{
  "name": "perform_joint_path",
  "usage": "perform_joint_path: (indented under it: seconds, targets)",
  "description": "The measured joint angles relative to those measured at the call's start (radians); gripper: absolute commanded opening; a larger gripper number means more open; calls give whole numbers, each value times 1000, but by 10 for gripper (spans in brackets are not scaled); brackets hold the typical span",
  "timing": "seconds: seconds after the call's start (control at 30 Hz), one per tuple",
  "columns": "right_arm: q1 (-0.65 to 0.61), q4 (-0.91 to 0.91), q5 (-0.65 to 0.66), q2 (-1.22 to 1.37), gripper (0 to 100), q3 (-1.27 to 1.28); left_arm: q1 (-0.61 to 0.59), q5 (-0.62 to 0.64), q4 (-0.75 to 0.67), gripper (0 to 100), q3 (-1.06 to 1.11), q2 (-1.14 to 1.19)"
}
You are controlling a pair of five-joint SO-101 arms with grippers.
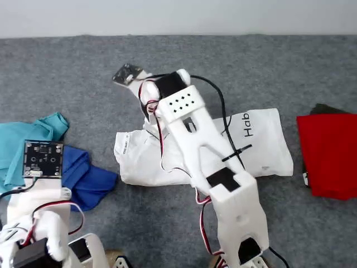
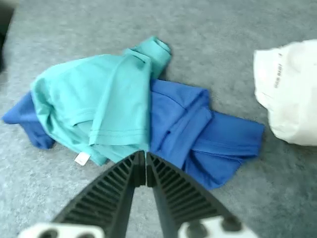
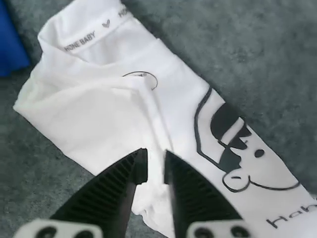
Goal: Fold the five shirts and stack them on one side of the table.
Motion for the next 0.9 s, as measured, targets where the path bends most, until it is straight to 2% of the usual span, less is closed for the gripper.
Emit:
perform_joint_path:
  seconds: [0.13,0.5,0.67,0.8,0.9]
  targets:
    - [135,0,-78,-43,213,43,-21,0,-28,15,0,0]
    - [592,0,-87,-49,219,198,-26,0,-31,15,3,0]
    - [678,-3,-68,-21,221,198,-26,0,-31,15,3,0]
    - [732,-6,-66,43,284,198,-25,0,-31,15,3,0]
    - [744,-15,-66,78,294,198,-25,0,-31,15,3,0]
